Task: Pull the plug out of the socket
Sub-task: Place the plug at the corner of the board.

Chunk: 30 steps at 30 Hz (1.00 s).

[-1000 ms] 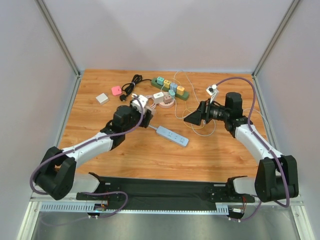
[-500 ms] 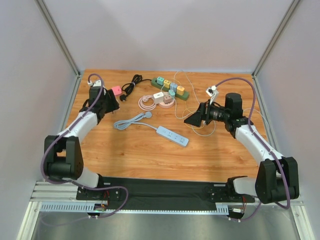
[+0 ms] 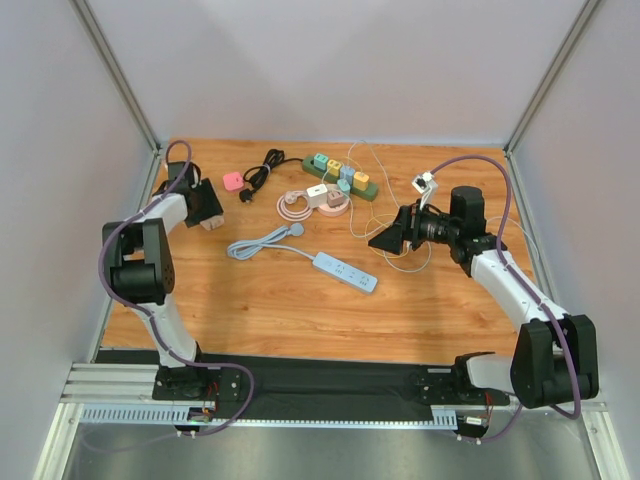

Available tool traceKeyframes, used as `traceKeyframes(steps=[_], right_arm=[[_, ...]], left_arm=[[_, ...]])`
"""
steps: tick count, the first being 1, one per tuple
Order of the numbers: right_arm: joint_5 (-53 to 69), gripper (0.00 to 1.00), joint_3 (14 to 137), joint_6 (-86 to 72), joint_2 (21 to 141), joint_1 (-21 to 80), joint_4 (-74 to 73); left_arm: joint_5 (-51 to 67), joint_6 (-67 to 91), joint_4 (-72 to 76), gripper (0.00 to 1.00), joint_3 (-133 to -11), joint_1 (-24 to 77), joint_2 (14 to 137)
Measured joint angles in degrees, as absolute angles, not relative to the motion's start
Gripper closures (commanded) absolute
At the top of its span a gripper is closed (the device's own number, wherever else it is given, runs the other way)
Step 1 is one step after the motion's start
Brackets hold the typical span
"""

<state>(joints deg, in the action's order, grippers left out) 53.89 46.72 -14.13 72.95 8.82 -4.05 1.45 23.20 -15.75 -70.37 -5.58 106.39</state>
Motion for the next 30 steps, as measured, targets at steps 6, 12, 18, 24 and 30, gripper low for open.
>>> traceKeyframes(steps=[6, 12, 18, 24, 30], right_arm=[[53.5, 0.0, 46.7, -13.6, 72.9, 8.8, -4.1], [53.5, 0.0, 46.7, -13.4, 72.9, 8.8, -4.1], [53.4, 0.0, 46.8, -13.0, 72.9, 8.8, -4.2], [53.4, 0.0, 46.8, -12.2, 72.3, 8.8, -5.2], [53.5, 0.0, 46.8, -10.4, 71.1, 8.8, -6.0]], left_arm=[[1.6, 22.2, -18.2, 0.55, -74.4, -6.2, 109.9], [1.9, 21.3, -19.4, 0.31, -75.6, -7.3, 110.9], [2.4, 19.5, -20.0, 0.06, -75.6, -7.5, 110.7], [3.4, 17.3, -19.8, 0.04, -74.3, -7.5, 106.0], [7.0, 15.2, -18.6, 0.05, -70.7, -7.6, 97.1]])
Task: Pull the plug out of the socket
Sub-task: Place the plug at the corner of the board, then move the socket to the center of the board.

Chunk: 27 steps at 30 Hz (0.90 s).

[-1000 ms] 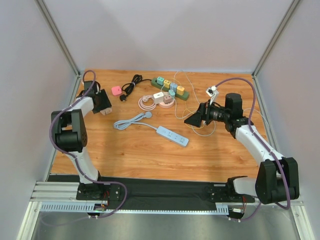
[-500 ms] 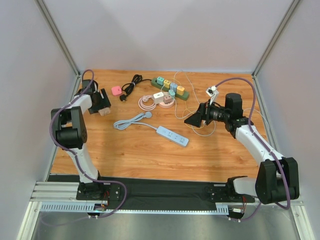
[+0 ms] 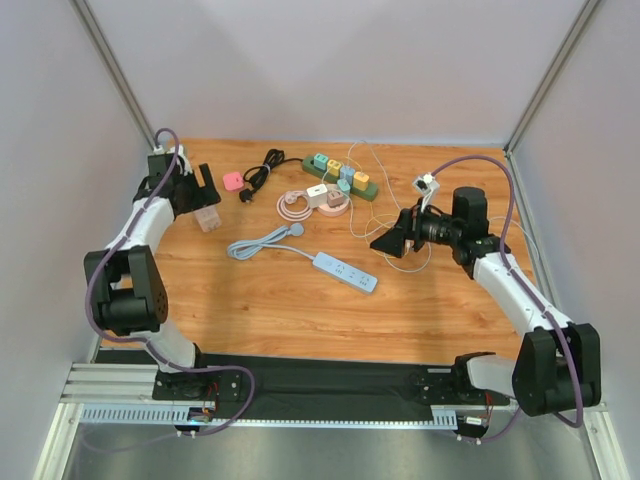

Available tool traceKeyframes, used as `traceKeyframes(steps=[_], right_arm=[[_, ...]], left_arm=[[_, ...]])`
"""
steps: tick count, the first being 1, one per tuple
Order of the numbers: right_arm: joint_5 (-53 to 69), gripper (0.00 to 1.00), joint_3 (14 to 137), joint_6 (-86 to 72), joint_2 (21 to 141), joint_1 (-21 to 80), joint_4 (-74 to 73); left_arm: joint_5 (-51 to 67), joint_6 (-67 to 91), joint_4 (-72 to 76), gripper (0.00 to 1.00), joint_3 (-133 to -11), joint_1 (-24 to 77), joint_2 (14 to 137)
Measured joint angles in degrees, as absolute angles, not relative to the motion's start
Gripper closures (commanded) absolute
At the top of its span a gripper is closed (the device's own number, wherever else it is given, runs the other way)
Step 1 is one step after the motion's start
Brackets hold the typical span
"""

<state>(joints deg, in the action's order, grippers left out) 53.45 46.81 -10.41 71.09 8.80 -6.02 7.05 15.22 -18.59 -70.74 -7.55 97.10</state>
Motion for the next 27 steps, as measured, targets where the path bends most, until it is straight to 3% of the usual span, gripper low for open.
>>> traceKeyframes(steps=[8, 20, 27], right_arm=[[54.5, 0.0, 48.1, -2.1, 68.4, 8.8, -11.2], [54.5, 0.0, 49.3, 13.8, 64.5, 8.8, -21.2], [53.8, 0.0, 49.3, 17.2, 62.8, 8.8, -23.4]], left_arm=[[18.9, 10.1, -19.9, 0.06, -70.6, -4.1, 91.5], [25.3, -11.0, -29.9, 0.06, -72.7, 20.6, 91.4], [23.9, -17.5, -32.1, 0.09, -71.4, 26.7, 91.6]])
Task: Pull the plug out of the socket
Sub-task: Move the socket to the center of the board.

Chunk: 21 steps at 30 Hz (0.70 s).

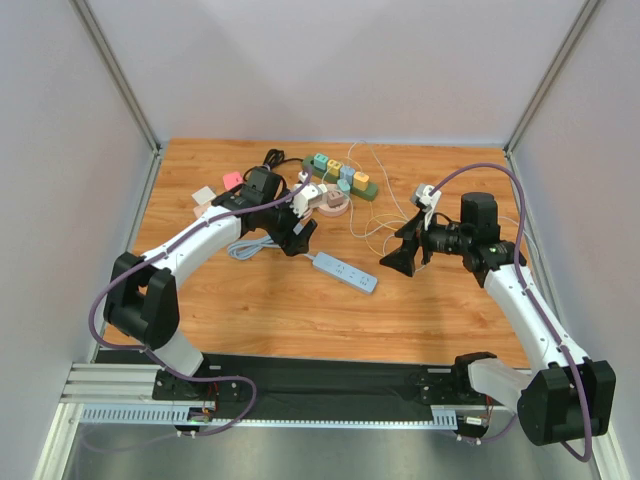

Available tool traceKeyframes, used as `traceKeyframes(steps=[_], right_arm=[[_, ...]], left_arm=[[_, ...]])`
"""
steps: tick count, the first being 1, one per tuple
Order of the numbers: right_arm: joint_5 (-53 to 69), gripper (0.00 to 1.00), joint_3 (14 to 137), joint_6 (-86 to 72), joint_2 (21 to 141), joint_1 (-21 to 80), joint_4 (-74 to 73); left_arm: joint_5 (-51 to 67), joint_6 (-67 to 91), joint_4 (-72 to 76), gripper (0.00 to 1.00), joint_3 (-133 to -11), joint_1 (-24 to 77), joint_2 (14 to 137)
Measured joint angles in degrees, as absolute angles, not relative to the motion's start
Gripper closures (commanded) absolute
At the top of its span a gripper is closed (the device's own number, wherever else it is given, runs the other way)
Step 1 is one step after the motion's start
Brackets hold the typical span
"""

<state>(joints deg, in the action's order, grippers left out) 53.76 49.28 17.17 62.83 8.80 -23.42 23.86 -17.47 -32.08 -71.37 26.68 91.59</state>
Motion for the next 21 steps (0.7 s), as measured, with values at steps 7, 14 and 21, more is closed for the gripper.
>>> traceKeyframes(steps=[7, 14, 21], right_arm=[[53.1, 0.0, 49.6, 17.9, 62.5, 8.8, -23.7], [52.4, 0.0, 49.6, 17.9, 62.5, 8.8, -23.8], [52.0, 0.0, 49.9, 17.9, 62.5, 8.7, -23.7]], left_arm=[[21.3, -12.1, -34.7, 0.16, -75.2, 28.4, 97.3], [17.6, 8.0, -33.4, 0.12, -75.5, 28.5, 99.5], [12.7, 32.4, -27.6, 0.13, -68.4, 28.5, 99.5]])
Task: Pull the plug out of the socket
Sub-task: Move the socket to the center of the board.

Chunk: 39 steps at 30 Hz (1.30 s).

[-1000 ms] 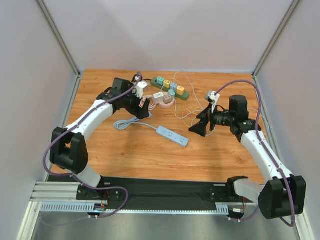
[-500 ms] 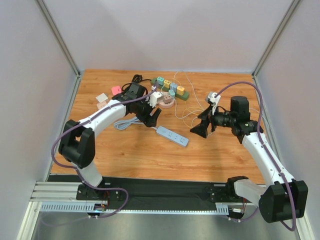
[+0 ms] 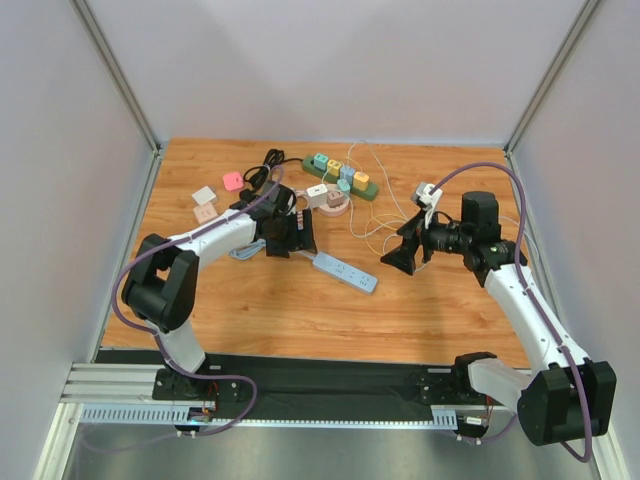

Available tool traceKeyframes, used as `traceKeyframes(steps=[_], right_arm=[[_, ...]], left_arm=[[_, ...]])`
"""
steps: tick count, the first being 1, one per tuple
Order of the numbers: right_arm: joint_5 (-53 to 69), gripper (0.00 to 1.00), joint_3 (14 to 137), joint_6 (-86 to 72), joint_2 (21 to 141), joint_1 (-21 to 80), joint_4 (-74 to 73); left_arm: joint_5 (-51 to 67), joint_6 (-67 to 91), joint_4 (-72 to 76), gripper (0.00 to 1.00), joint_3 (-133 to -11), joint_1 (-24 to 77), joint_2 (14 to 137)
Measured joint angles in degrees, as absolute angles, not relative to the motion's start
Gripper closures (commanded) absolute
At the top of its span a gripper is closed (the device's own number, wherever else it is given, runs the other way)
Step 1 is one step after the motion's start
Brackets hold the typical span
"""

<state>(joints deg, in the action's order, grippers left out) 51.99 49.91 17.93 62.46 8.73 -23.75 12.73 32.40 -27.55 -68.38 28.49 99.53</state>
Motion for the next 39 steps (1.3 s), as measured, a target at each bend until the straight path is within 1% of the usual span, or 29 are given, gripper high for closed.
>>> traceKeyframes(steps=[3, 8, 13, 15, 24, 27, 31, 32, 38, 39], right_arm=[[51.9, 0.0, 49.9, 17.9, 62.5, 8.7, -23.7], [51.9, 0.0, 49.9, 17.9, 62.5, 8.7, -23.7], [51.9, 0.0, 49.9, 17.9, 62.5, 8.7, -23.7], [51.9, 0.0, 49.9, 17.9, 62.5, 8.7, -23.7], [51.9, 0.0, 49.9, 17.9, 62.5, 8.7, -23.7], [51.9, 0.0, 49.9, 17.9, 62.5, 8.7, -23.7], [51.9, 0.0, 49.9, 17.9, 62.5, 8.7, -23.7], [51.9, 0.0, 49.9, 17.9, 62.5, 8.7, -23.7], [51.9, 0.0, 49.9, 17.9, 62.5, 8.7, -23.7], [51.9, 0.0, 49.9, 17.9, 62.5, 8.7, -23.7]], left_arm=[[8.5, 40.4, -28.0, 0.13, -67.7, 28.5, 99.5], [1.2, 51.7, -33.5, 0.18, -70.0, 28.5, 100.2], [-1.6, 60.4, -36.8, 0.29, -73.6, 28.5, 103.5], [-2.3, 63.0, -37.4, 0.35, -73.7, 28.5, 104.2], [-5.1, 67.4, -39.7, 0.41, -77.6, 28.5, 106.9], [-5.1, 67.9, -40.0, 0.44, -77.8, 28.5, 108.2], [-5.0, 67.9, -40.3, 0.45, -77.8, 28.5, 110.0], [-5.0, 67.9, -40.5, 0.49, -77.8, 28.5, 110.3], [-5.0, 67.9, -40.7, 0.53, -78.6, 28.5, 111.7], [-5.0, 67.9, -40.8, 0.58, -78.9, 28.5, 112.1]])
